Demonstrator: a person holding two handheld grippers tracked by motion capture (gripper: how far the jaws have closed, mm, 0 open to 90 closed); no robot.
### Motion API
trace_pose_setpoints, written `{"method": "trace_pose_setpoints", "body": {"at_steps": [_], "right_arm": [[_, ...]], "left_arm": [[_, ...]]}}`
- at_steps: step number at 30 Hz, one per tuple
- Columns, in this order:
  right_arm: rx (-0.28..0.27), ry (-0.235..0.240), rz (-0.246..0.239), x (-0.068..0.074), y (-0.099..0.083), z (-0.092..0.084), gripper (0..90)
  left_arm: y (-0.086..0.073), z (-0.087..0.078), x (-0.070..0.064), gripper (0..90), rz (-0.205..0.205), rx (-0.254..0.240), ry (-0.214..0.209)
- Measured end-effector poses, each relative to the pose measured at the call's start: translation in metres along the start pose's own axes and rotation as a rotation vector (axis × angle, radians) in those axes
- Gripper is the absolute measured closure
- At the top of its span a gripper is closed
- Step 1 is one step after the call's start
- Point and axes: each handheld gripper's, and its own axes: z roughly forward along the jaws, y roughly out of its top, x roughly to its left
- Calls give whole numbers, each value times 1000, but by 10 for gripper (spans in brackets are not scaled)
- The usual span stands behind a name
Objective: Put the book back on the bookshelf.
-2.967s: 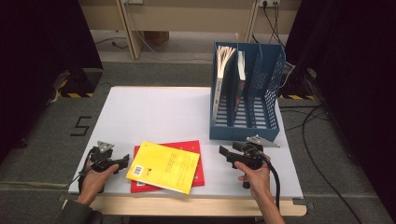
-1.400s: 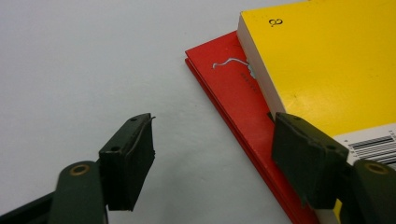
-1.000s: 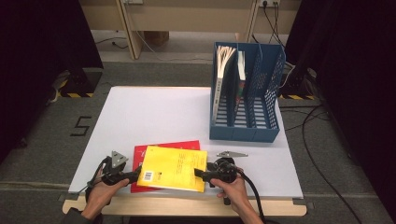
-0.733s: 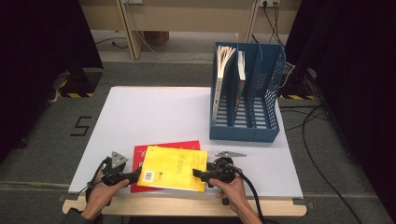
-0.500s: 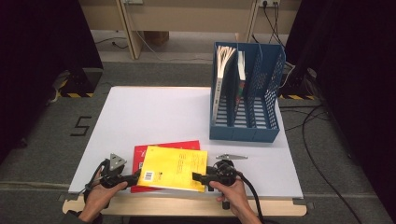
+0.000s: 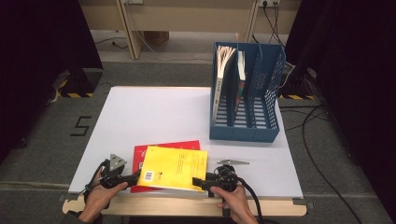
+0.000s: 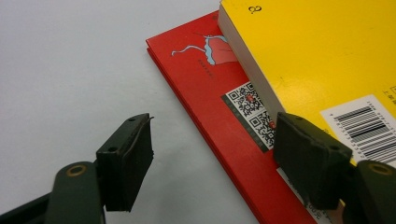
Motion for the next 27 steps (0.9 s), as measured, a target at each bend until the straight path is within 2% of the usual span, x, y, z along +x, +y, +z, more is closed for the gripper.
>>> {"method": "trace_pose_setpoints", "body": {"at_steps": [1,3,4,8,12,15,19,21,23,26,27], "right_arm": [[-9,-11,-8,-1,1,1,279],[-48,-26,11,-3,4,4,302],[-63,-18,27,-5,8,5,300],[-112,-6,62,-11,19,9,302],[-167,17,139,-19,30,14,326],[-196,45,161,-16,37,10,341],[-272,95,122,-1,56,-4,394],[-285,108,75,9,68,-9,455],[-320,114,62,19,79,-12,548],[-344,74,-28,36,93,-15,624],[-353,66,-44,40,97,-16,632]], "left_arm": [[0,0,0,282,-7,0,-4],[0,1,1,320,-28,0,-26],[0,1,0,343,-32,0,-27],[1,2,-1,343,-31,-3,-21],[2,3,-2,349,-45,-5,-22],[2,3,-4,425,-55,-8,-35],[3,4,-9,455,-45,-18,-18],[4,5,-12,455,-42,-26,-9],[5,7,-17,454,-32,-35,2],[6,10,-23,434,-18,-47,14],[7,11,-25,426,-14,-48,14]]}}
